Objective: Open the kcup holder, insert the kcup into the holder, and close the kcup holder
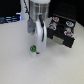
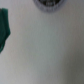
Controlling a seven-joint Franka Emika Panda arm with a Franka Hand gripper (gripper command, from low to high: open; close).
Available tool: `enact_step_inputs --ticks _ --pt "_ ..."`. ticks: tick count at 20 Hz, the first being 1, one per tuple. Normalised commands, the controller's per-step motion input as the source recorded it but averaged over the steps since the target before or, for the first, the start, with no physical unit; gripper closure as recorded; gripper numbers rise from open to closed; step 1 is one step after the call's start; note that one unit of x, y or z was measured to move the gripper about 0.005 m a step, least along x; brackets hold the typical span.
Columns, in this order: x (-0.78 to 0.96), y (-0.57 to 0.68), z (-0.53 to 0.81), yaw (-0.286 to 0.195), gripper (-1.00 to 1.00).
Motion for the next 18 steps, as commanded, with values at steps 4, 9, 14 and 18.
enact_step_inputs --ticks 4,9,14,18 --pt "0.03 -0.29 -0.27 -0.253 -1.00" --pt "0.12 -0.15 -0.31 -0.229 -1.00" --pt "0.04 -0.18 -0.25 -0.221 -1.00" --pt "-0.05 -0.07 -0.06 -0.161 1.00"
